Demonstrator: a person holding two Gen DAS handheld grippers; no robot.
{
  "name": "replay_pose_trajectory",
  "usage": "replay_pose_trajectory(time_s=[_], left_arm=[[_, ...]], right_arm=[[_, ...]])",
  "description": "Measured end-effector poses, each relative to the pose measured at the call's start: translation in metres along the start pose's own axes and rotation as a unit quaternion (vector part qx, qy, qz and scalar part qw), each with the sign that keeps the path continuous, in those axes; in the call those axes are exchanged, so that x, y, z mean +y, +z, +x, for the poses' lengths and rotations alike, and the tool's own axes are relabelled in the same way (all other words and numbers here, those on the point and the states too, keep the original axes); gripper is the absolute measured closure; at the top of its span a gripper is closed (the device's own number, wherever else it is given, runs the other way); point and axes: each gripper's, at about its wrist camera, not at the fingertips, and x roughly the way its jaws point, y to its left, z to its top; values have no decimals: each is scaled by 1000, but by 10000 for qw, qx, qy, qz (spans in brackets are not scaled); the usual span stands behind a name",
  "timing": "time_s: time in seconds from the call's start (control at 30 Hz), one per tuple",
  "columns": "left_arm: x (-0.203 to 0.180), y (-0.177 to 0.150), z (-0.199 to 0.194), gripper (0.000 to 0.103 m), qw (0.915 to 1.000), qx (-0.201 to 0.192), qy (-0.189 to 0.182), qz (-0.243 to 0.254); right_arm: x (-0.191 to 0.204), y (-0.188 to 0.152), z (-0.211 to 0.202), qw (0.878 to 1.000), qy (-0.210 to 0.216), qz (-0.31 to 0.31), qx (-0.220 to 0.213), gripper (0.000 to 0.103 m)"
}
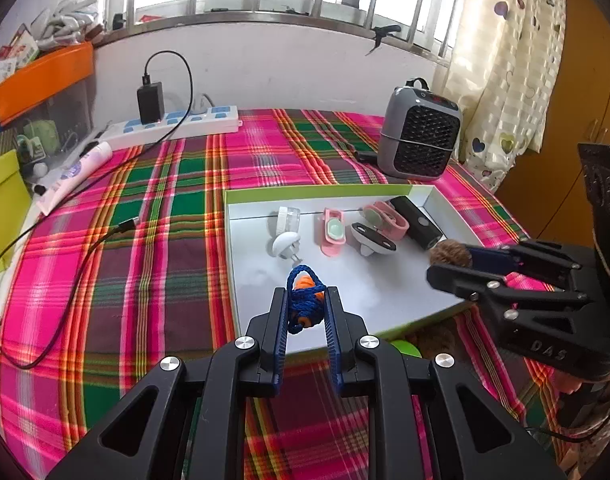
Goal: Organize objects
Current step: 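Carry the blue rope toy and walnut in both tools into the green box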
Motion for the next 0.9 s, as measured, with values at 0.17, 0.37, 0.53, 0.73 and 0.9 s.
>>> replay_pose_trajectory(time_s=[0.17, 0.37, 0.53, 0.73, 0.9], left_arm=[[3, 6, 12, 87, 10000, 90, -16, -8], [6, 10, 26, 87, 9998, 202, 13, 57], [6, 12, 37, 87, 9995, 303, -13, 100], [7, 13, 47, 87, 9992, 391, -26, 96], [5, 15, 53, 87, 9990, 414, -23, 144]], right_arm=[[3, 4, 14, 9998, 65, -99, 153, 72], [6, 7, 30, 9992, 187, -156, 310, 72], [6, 9, 38, 9988, 226, -168, 392, 72], [7, 11, 49, 9982, 207, -247, 500, 72], [6, 13, 56, 9980, 203, -254, 543, 72]])
